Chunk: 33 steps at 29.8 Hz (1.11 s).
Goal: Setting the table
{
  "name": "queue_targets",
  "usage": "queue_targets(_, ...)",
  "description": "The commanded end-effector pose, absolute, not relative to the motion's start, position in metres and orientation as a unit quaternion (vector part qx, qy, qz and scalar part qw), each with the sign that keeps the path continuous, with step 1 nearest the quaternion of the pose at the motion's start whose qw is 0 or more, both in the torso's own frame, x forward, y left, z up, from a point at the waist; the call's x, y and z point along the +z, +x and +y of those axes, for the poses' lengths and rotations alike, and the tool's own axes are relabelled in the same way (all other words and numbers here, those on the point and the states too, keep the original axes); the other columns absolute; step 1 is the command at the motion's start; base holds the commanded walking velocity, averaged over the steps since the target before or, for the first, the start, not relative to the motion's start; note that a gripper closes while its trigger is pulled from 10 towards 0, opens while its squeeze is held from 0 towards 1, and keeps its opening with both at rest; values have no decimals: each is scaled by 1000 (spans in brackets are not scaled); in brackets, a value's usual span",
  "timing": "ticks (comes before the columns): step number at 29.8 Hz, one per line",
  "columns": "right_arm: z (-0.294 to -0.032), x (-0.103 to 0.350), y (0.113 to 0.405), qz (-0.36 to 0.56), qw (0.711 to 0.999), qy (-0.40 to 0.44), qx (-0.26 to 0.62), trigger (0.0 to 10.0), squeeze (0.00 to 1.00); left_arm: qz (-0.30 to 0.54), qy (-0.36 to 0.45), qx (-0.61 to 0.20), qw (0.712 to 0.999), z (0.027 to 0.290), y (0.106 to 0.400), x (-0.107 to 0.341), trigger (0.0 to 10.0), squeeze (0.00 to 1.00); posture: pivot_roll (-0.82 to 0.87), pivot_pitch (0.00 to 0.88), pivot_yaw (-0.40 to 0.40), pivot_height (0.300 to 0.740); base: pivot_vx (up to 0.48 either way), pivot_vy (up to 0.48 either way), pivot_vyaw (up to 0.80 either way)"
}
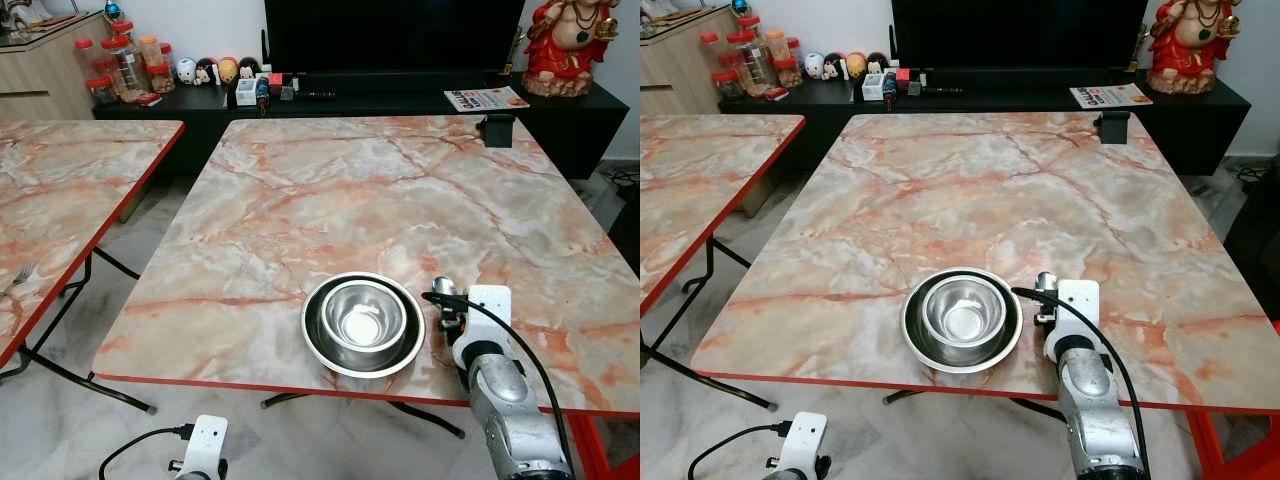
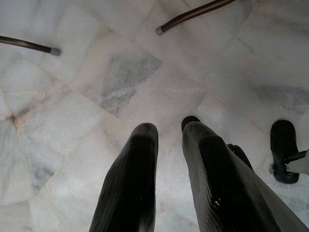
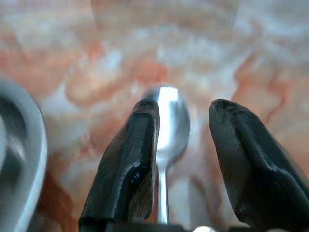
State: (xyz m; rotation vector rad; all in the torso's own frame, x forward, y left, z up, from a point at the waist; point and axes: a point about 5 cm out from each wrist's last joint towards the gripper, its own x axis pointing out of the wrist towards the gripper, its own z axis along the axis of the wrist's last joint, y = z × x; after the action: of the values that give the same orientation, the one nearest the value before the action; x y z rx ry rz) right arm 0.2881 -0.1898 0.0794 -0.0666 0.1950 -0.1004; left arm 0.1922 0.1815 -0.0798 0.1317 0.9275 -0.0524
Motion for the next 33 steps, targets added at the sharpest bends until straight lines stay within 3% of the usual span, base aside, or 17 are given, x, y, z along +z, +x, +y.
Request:
queue_targets(1,-189,98,293,45,997,-34,-55,10000,0,451,70,-29,889,184,193,-79,10000,0,-137,0,65,740,0,0,0)
queue_targets(8,-204,124,284,-67,983,-107,-131,10000,0,449,70,-31,890,183,194,-79,10000,0,-144,0,67,740,0,0,0)
queue_targets(22,-199,121,281,-95,982,-100,-129,10000,0,453,62,-24,889,182,190,-81,10000,0,-138,0,54,740,0,0,0)
queue_targets(33,-198,122,280,-108,980,-105,-131,10000,0,458,60,-24,887,182,187,-83,10000,0,-140,0,50,740,0,439,0)
